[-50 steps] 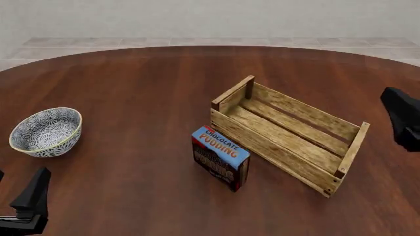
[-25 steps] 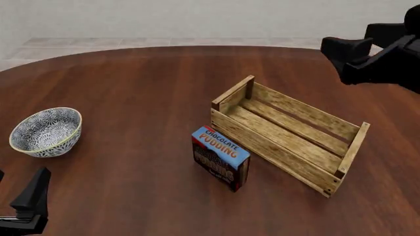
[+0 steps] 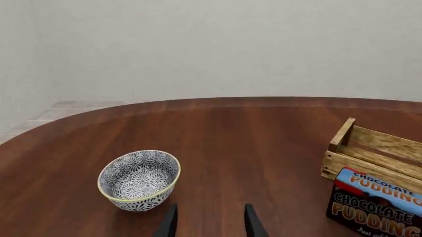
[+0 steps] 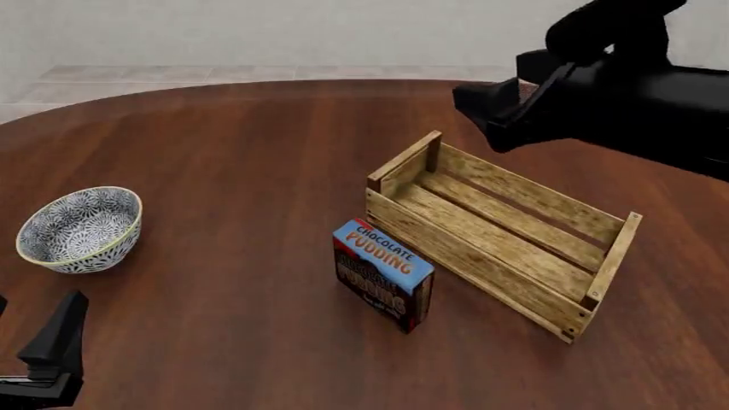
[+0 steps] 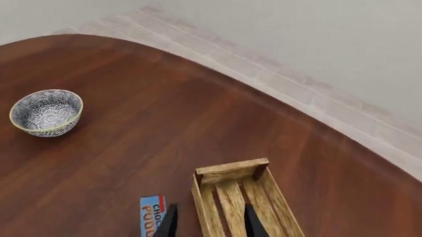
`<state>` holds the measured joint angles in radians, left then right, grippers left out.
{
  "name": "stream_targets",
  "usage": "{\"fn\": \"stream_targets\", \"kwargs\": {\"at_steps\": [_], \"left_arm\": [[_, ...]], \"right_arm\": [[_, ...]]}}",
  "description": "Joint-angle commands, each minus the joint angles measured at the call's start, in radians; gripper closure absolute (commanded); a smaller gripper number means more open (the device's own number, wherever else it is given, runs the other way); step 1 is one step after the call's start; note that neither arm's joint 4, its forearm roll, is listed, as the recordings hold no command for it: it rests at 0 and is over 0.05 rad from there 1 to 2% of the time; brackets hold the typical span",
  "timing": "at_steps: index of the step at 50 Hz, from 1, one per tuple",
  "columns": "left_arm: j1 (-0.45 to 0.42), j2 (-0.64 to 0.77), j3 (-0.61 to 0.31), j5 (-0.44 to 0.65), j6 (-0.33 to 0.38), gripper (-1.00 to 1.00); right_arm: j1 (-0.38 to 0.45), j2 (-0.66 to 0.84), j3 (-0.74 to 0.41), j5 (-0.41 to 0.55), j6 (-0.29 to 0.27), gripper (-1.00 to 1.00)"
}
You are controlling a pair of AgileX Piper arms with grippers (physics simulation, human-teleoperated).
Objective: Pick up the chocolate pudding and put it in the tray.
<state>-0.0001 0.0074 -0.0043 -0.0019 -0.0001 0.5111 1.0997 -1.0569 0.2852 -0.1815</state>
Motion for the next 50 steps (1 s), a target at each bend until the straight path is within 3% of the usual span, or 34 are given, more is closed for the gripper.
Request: {"fn": "stream_targets", "kwargs": {"at_steps": [1, 28, 50], "left_arm": [[0.0, 0.0, 0.0, 0.0, 0.0, -1.0], [0.0, 0.0, 0.0, 0.0, 0.0, -1.0], [0.0, 0.0, 0.0, 0.0, 0.0, -1.0]], "right_arm": [[0.073, 0.051, -0.027, 0.017, -0.011, -1.0], [0.194, 0.134, -0.028, -0.015, 0.054, -1.0], [0.192, 0.182, 0.027, -0.052, 0.077, -1.0]]}}
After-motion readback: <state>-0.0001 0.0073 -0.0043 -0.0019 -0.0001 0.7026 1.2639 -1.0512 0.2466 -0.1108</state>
